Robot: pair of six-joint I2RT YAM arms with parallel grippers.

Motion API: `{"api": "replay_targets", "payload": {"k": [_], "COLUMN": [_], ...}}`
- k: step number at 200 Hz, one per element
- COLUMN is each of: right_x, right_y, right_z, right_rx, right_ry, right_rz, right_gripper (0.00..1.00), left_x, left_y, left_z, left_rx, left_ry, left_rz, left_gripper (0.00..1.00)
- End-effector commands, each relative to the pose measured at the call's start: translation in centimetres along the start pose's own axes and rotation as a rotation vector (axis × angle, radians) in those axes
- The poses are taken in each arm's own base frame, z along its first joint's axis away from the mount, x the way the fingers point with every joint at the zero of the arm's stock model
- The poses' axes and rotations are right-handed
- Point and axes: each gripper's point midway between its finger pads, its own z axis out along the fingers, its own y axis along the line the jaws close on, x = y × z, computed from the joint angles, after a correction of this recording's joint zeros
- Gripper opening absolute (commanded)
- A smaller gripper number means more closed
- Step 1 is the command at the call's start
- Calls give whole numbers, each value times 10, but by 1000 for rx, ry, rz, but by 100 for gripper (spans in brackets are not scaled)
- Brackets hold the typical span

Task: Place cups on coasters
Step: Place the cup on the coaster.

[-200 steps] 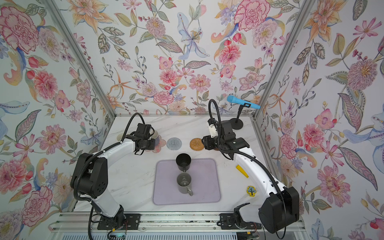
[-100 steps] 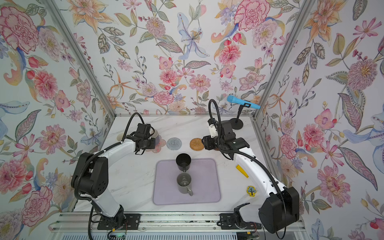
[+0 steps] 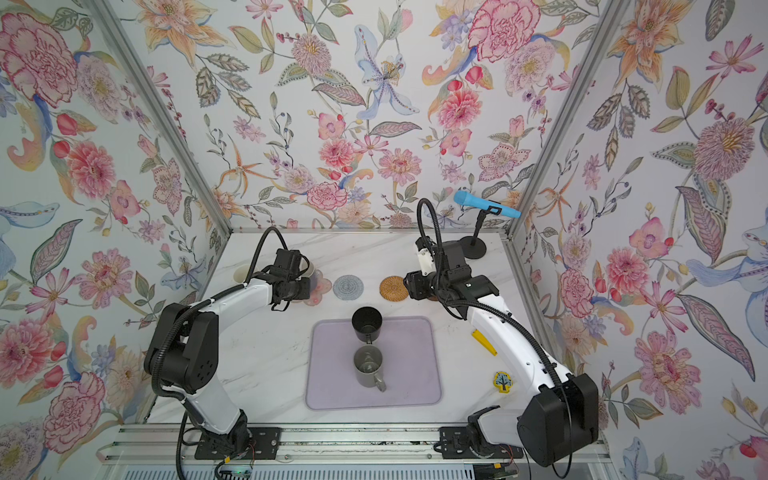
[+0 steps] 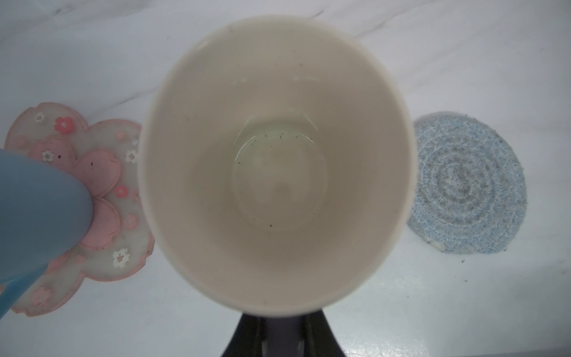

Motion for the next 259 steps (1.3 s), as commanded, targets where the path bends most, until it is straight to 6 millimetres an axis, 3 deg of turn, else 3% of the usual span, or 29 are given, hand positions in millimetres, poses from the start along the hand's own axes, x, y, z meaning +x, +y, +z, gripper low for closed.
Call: {"api": "replay_targets", "payload": {"k": [1, 111, 184, 259], "right_x": [5, 6, 8, 11], "right_y": [-3, -2, -2, -3], "right_z": [-2, -2, -2, -3], "right_rx": [11, 9, 9, 14], "right_ry": [9, 10, 12, 14], "right_rz": [-2, 3, 3, 0], "right_gripper": [59, 59, 59, 59], "left_x": [-14, -7, -20, -3], "left_y": [8, 8, 5, 3], "left_z": [2, 4, -1, 6], "left_rx": [-30, -19, -9, 3], "left_ry": [-64, -62, -93, -45], "left_rz": [-35, -57, -73, -68], "left_gripper": [0, 0, 0, 0]}}
